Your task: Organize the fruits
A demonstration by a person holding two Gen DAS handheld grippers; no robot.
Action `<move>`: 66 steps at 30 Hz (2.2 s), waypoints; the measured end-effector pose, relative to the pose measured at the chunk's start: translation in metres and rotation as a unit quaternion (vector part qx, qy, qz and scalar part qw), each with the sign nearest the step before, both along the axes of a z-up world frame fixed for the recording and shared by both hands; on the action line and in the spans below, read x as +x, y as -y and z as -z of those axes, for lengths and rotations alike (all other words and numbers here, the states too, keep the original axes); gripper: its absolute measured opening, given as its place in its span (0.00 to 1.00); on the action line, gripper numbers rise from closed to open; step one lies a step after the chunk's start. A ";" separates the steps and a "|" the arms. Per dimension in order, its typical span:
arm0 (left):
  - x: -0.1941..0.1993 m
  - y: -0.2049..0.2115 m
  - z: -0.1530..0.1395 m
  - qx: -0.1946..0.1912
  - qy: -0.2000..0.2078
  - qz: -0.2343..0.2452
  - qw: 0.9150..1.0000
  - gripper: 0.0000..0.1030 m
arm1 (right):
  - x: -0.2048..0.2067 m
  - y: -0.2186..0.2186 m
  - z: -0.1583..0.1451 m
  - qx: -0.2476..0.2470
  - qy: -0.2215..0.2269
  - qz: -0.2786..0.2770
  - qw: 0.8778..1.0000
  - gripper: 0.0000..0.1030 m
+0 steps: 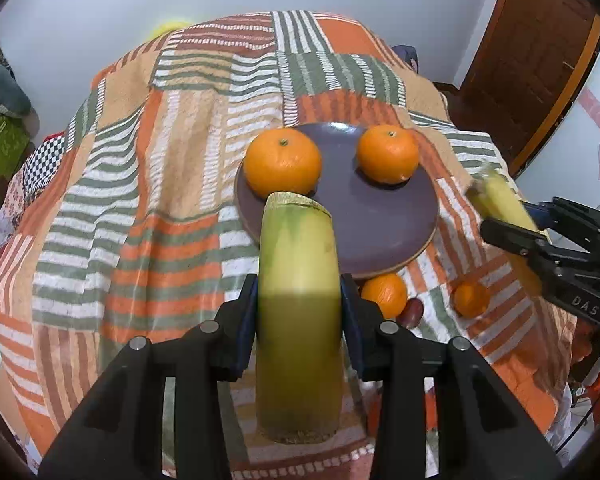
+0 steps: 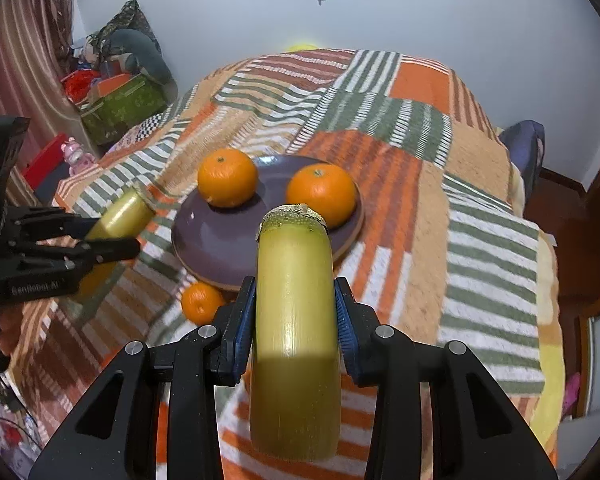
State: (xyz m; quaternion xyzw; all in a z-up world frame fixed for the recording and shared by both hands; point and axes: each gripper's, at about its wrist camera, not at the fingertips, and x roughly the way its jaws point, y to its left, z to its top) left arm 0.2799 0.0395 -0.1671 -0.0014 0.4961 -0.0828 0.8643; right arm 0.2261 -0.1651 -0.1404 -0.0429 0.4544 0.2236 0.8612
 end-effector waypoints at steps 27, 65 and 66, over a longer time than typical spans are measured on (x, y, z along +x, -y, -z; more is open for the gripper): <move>0.069 0.035 0.034 -0.005 -0.041 0.041 0.998 0.37 | 0.048 -0.036 0.030 -0.030 -0.051 -0.038 0.998 0.33; -0.010 -0.020 0.018 0.002 -0.012 0.003 1.000 0.51 | 0.000 0.011 0.011 -0.041 -0.031 -0.031 0.998 0.35; -0.009 -0.022 0.018 0.003 -0.012 -0.003 1.000 0.50 | 0.002 0.011 0.014 -0.035 -0.037 -0.029 0.998 0.35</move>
